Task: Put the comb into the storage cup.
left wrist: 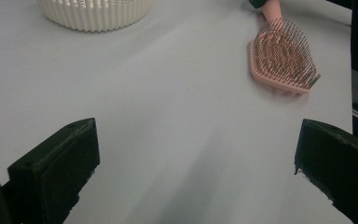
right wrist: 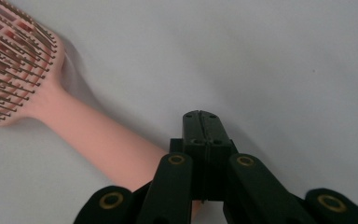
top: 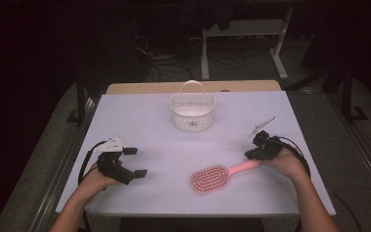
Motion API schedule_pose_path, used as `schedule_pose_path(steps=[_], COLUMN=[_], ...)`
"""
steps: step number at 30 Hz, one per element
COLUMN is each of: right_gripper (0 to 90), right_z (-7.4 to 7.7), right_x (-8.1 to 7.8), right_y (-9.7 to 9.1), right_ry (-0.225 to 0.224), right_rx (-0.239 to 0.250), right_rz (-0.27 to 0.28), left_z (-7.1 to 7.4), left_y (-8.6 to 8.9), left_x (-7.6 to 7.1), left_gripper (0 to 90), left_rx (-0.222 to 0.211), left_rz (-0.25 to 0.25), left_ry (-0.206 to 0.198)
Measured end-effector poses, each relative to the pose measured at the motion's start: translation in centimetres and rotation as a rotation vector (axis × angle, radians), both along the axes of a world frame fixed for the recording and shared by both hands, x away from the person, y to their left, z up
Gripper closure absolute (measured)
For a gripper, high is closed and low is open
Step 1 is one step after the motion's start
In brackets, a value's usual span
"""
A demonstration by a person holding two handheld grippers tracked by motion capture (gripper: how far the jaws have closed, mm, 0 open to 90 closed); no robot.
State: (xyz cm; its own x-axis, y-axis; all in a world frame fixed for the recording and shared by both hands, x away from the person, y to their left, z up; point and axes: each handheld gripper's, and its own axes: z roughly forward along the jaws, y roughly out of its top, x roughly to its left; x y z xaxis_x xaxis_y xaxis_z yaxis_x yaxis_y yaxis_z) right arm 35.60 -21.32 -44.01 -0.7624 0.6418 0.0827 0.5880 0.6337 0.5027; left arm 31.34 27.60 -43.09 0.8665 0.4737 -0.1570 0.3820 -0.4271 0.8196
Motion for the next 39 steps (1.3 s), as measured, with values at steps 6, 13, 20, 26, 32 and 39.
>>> schedule_pose_path(steps=[6,13,20,26,32,39], right_gripper=[89.0,89.0,89.0,89.0,89.0,89.0], right_z=[-0.1,-0.1,-0.1,-0.1,-0.2,-0.3], right_x=[-0.2,-0.7,-1.2,-1.6,-2.1,-2.9], right_y=[-0.1,-0.2,-0.1,0.0,-0.4,-0.8], right_ry=[0.006,0.011,0.016,0.021,0.030,0.031], right_rx=[-0.003,-0.007,-0.015,-0.022,-0.019,-0.017], right_rz=[0.002,0.003,0.015,0.021,0.019,0.020], left_z=[0.0,0.0,0.1,0.0,0.1,0.0], left_y=[0.0,0.1,0.2,0.2,0.2,0.2], left_x=[0.0,0.0,0.0,-0.1,-0.3,-0.3], left_gripper=[0.1,0.1,0.1,0.1,0.1,0.1], left_rx=[-0.001,-0.002,-0.009,-0.007,-0.008,-0.005], left_rz=[0.000,0.000,0.004,0.001,0.001,-0.001], left_ry=[0.001,-0.001,0.000,0.000,0.000,0.001])
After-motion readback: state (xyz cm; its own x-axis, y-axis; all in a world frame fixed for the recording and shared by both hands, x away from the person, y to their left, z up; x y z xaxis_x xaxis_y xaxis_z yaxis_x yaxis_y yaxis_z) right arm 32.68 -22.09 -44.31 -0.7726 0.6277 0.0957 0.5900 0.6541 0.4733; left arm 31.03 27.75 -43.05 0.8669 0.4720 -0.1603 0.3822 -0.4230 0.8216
